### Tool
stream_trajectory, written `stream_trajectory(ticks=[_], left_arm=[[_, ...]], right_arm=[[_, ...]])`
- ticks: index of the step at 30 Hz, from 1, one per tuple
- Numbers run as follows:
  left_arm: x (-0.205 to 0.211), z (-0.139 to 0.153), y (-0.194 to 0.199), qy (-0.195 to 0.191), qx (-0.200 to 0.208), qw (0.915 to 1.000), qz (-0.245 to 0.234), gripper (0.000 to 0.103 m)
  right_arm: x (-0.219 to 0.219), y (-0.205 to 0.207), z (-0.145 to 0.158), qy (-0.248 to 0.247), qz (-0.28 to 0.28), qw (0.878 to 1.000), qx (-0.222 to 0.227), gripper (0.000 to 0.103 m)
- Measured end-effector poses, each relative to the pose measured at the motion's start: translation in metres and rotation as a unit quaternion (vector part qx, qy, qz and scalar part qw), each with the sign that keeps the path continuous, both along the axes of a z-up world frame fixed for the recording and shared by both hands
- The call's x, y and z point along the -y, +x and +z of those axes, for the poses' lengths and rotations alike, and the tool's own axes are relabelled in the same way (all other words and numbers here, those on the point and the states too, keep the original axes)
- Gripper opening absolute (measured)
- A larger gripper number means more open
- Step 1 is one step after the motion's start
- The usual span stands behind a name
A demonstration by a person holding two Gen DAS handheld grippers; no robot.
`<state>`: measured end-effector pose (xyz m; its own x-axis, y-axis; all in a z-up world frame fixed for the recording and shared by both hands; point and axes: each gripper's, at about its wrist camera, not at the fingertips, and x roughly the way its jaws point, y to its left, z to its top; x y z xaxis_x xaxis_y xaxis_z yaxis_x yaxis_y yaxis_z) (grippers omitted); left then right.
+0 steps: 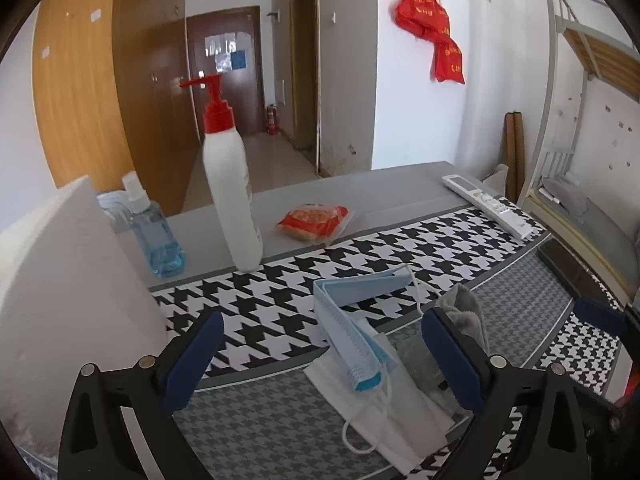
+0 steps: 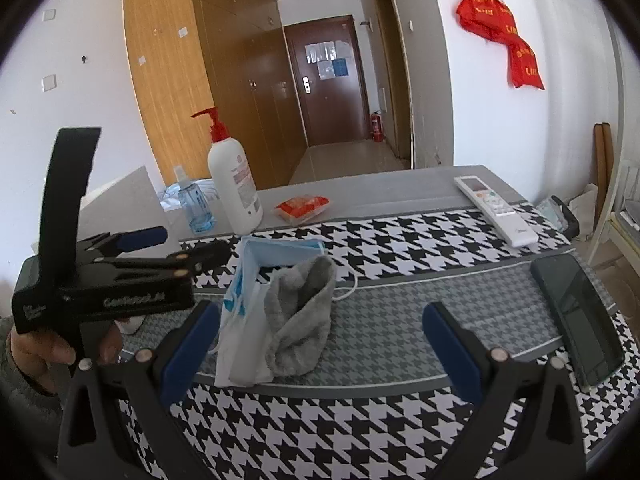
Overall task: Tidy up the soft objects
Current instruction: 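Grasp the blue mask with the left tool while the right tool grasps the grey cloth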
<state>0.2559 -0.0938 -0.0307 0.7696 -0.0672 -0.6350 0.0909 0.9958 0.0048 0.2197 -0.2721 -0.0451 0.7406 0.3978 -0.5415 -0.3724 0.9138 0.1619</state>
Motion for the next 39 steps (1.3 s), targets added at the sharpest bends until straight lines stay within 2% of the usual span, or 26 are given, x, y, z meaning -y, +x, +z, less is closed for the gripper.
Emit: stream_trajectory(ticks=[5,12,17,18,21,26,28,32,37,39], left_arm=[[0.002,-0.014,0.015,0.008,-0.028,0.9996,0.004,0.089],[-0.001,-0.029,0.031,-0.012,-0.054,0.9984,0.01,0.077],[-0.001,-0.036,0.035,-0.013,-0.061,0.998,0.008,0.056],[-0.002,-0.038,0.035,-0.016,-0.063,0.9979,0.006,0.047],[-0.003,-0.043,0.038,-0.016,-0.066,0.9976,0.007,0.044],[-0.007,-0.046,0.037,-0.02,-0.066,0.9976,0.006,0.031],[-0.008,-0.048,0.039,-0.022,-0.07,0.9973,0.002,0.011],[-0.012,-0.05,0.04,-0.028,-0.07,0.9971,0.005,0.007],[-0.018,-0.04,0.03,-0.028,-0.045,0.9986,0.005,0.006],[-0.021,-0.036,0.027,-0.032,-0.038,0.9987,0.008,0.006]], right_arm=[[0.001,0.002,-0.003,0.0,0.001,1.0,-0.004,0.103],[0.002,0.005,-0.007,-0.004,0.001,1.0,-0.015,0.102],[0.0,0.006,-0.008,-0.007,0.006,1.0,-0.021,0.102],[-0.001,0.006,-0.009,-0.008,0.007,1.0,-0.022,0.102],[-0.004,0.008,-0.009,-0.014,0.011,1.0,-0.025,0.102],[-0.01,0.011,-0.011,-0.019,0.019,0.999,-0.032,0.102],[-0.013,0.012,-0.012,-0.023,0.024,0.999,-0.036,0.102],[-0.019,0.016,-0.014,-0.028,0.03,0.998,-0.042,0.097],[-0.023,0.023,-0.02,-0.029,0.037,0.997,-0.059,0.09],[-0.024,0.025,-0.021,-0.028,0.04,0.997,-0.066,0.083]])
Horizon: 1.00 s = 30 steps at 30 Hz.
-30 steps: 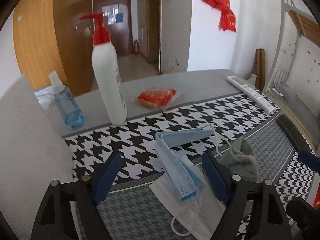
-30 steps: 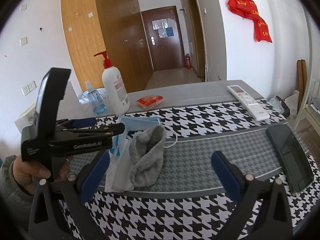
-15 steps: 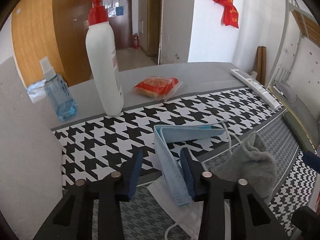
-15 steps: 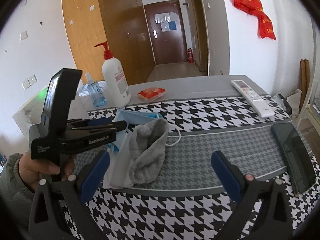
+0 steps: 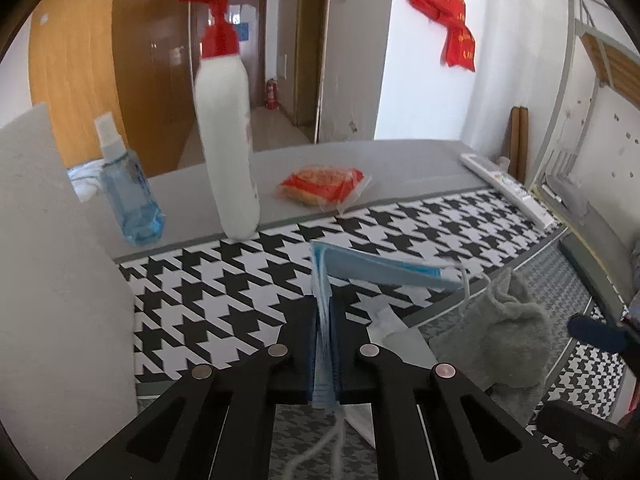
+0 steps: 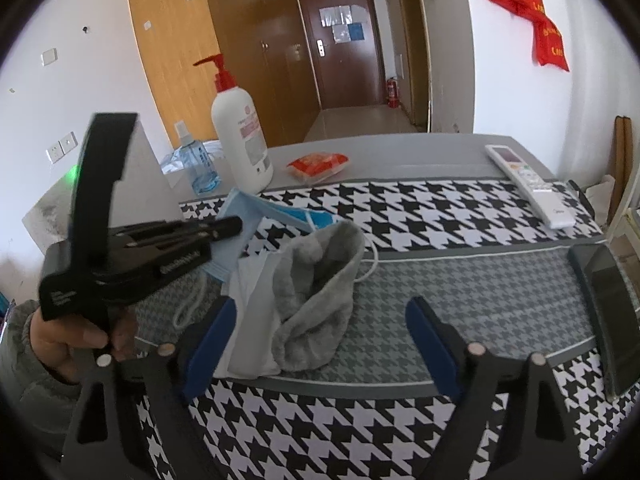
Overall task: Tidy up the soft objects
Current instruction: 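Grasp the blue mask with the left tool while the right tool grasps the grey cloth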
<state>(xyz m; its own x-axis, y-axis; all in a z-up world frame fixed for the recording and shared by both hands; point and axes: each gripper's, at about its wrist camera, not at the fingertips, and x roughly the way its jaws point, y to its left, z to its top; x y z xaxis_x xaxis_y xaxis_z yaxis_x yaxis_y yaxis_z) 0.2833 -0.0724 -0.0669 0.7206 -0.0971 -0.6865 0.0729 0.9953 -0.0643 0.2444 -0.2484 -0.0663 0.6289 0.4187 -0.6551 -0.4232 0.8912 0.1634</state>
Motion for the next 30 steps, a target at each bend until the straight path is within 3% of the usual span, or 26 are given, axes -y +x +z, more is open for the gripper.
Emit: stream_trajectory(ticks=[7,9,11,16,18,20,27,29,30], left_arm=[[-0.01,0.009,-0.006,-0.006,0.019,0.9997,0.014,0.006],[-0.01,0.01,-0.007,-0.003,0.02,0.9997,0.015,0.006],[-0.009,0.008,-0.007,-0.003,0.018,0.9997,0.014,0.006],[-0.005,0.006,-0.009,0.004,0.019,0.9998,0.005,0.004],[-0.002,0.004,-0.008,0.008,0.016,0.9998,0.002,0.004],[-0.003,0.003,-0.007,0.011,0.013,0.9999,0.004,0.004],[-0.003,0.004,-0.008,0.007,0.009,0.9999,0.003,0.005],[-0.003,0.002,-0.006,0.008,0.001,1.0,0.005,0.009],[-0.003,0.001,-0.006,0.01,-0.003,0.9999,0.005,0.017]], right_arm=[[-0.008,0.008,-0.002,-0.003,0.007,1.0,-0.008,0.076],[-0.012,0.01,-0.004,-0.009,0.011,1.0,-0.011,0.063],[-0.017,0.015,-0.007,-0.016,0.012,1.0,-0.019,0.059],[-0.02,0.022,-0.016,-0.03,0.008,0.999,-0.035,0.036],[-0.019,0.023,-0.018,-0.03,0.007,0.999,-0.039,0.019],[-0.018,0.023,-0.017,-0.031,0.006,0.999,-0.036,0.013],[-0.008,0.012,-0.004,-0.019,0.002,1.0,-0.016,0.012],[-0.004,0.009,0.0,-0.018,-0.002,1.0,-0.008,0.012],[-0.002,0.008,0.003,-0.017,-0.005,1.0,-0.005,0.012]])
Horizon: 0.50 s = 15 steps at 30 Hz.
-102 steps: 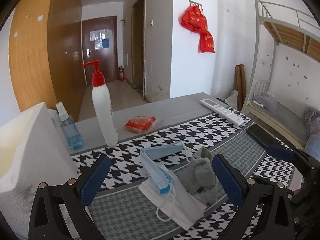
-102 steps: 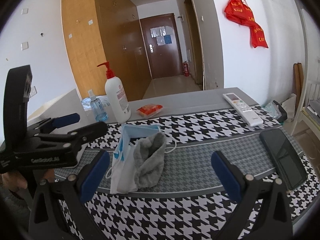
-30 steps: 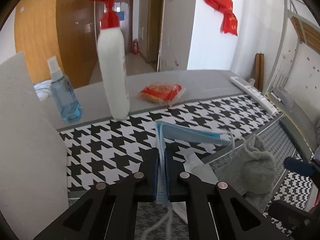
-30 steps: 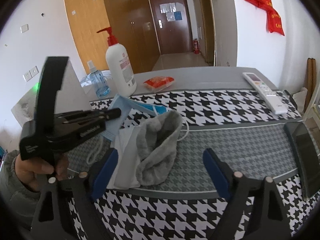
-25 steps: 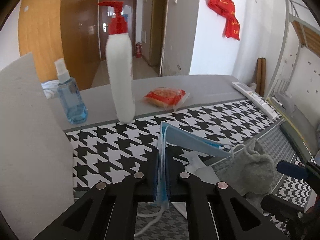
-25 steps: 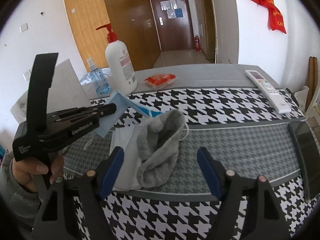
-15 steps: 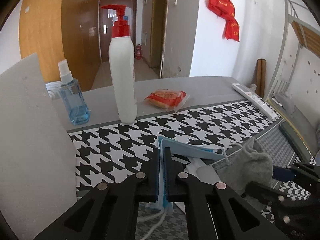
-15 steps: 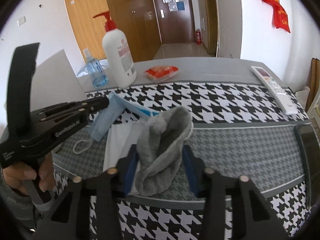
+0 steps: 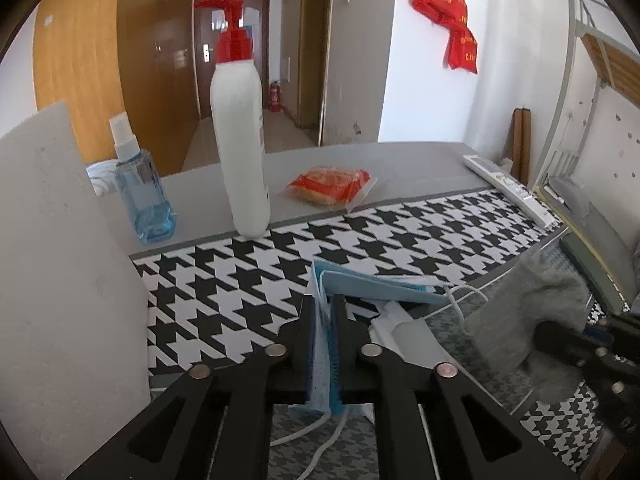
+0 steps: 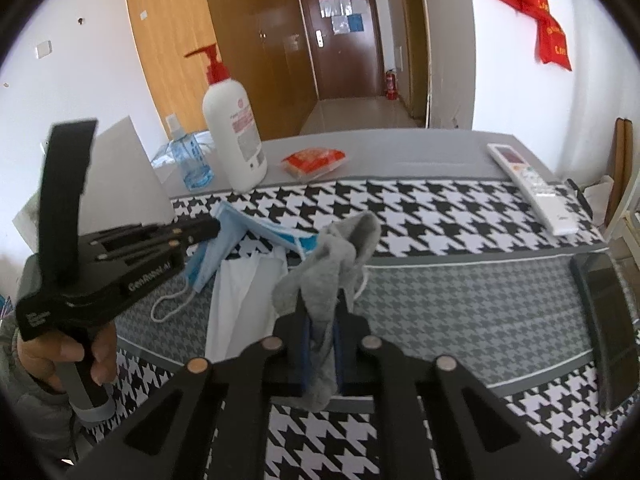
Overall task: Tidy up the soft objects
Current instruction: 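Grasp the blue mask with the left tool while the right tool grasps the grey cloth, then lift the mask and grey cloth and carry both over the white foam box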
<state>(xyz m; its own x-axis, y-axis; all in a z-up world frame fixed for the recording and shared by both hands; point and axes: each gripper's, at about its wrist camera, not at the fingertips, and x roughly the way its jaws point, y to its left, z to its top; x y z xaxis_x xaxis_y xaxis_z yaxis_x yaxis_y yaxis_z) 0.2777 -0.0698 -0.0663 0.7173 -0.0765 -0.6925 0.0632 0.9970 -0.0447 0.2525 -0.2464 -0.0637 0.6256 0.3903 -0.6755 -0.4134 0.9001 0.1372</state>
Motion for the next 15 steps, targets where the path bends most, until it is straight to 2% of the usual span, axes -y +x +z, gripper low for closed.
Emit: stream_trajectory(ticks=[1,2,3,4,12,14,15], left_arm=[[0.0,-0.001,0.0,0.004,-0.004,1.0,0.001,0.029],[0.0,-0.002,0.0,0.006,-0.005,1.0,0.003,0.035],[0.0,-0.002,0.0,0.007,-0.004,0.9999,0.006,0.047],[0.001,-0.003,0.0,0.011,-0.004,0.9999,0.007,0.052],[0.001,-0.018,0.008,0.017,-0.032,0.9993,0.009,0.051],[0.0,-0.02,0.009,0.011,-0.035,0.9993,0.01,0.044],[0.0,-0.021,0.01,0.012,-0.036,0.9992,0.01,0.032]], right_arm=[[0.002,-0.001,0.002,0.002,-0.002,1.0,0.002,0.012],[0.004,-0.002,0.004,0.004,-0.003,1.0,0.005,0.012],[0.006,-0.003,0.006,0.003,-0.004,1.0,0.008,0.012],[0.006,-0.003,0.007,0.003,-0.006,1.0,0.009,0.012],[0.01,-0.006,0.005,0.011,-0.01,1.0,0.007,0.012],[0.011,-0.006,0.005,0.013,-0.011,1.0,0.007,0.012],[0.012,-0.006,0.005,0.013,-0.012,1.0,0.007,0.012]])
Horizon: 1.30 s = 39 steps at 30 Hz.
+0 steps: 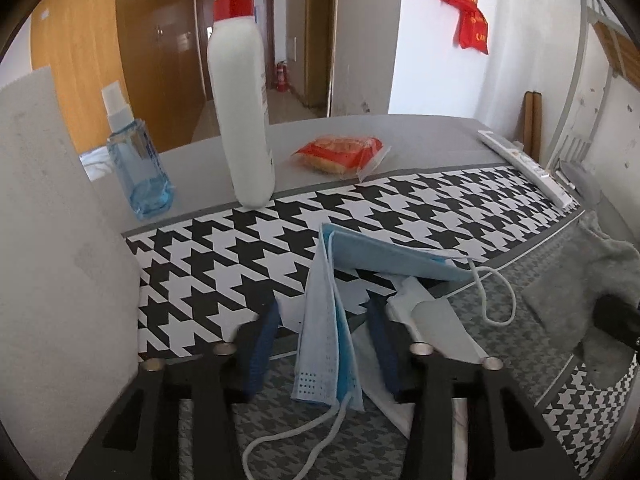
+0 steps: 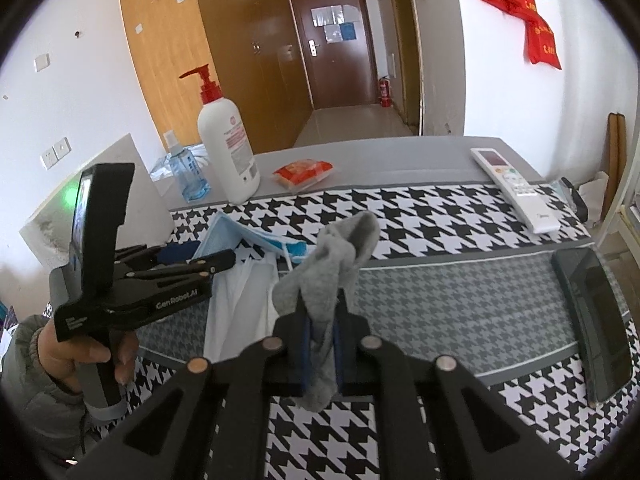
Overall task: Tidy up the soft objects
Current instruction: 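Lift the mask and grey cloth and carry both over the white foam box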
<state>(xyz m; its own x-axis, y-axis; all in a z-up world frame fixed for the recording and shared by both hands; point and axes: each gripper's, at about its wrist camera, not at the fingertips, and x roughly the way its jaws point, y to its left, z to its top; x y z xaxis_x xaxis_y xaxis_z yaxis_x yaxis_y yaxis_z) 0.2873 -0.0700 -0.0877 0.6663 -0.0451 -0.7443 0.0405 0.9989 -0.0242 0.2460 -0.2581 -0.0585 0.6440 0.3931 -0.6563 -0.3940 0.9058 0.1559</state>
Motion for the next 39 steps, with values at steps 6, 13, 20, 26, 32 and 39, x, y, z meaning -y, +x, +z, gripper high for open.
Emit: stream_trajectory(ticks=[6,13,20,26,32,39], left_arm=[[-0.001,-0.001,0.001,-0.008,0.0,0.9999,-0.007,0.011],[0.001,0.006,-0.005,-0.007,0.019,0.9997,-0.011,0.004],[0.0,0.033,-0.023,-0.003,0.068,0.9977,-0.008,0.004],[-0.006,0.057,-0.041,-0.003,0.111,0.9938,-0.001,0.004],[-0.008,0.077,-0.067,-0.004,0.145,0.9894,-0.006,0.004],[-0.012,0.1,-0.092,-0.005,0.186,0.9825,-0.015,0.004]], right_arm=[[0.004,-0.003,0.0,0.003,-0.001,1.0,0.0,0.012],[0.009,-0.006,0.005,0.016,-0.006,1.0,0.012,0.012],[0.015,-0.016,0.017,0.031,-0.024,0.999,0.037,0.012],[0.014,-0.026,0.026,0.037,-0.032,0.997,0.057,0.012],[0.009,-0.043,0.038,0.038,-0.04,0.995,0.079,0.012],[0.004,-0.059,0.055,0.037,-0.043,0.993,0.108,0.012]])
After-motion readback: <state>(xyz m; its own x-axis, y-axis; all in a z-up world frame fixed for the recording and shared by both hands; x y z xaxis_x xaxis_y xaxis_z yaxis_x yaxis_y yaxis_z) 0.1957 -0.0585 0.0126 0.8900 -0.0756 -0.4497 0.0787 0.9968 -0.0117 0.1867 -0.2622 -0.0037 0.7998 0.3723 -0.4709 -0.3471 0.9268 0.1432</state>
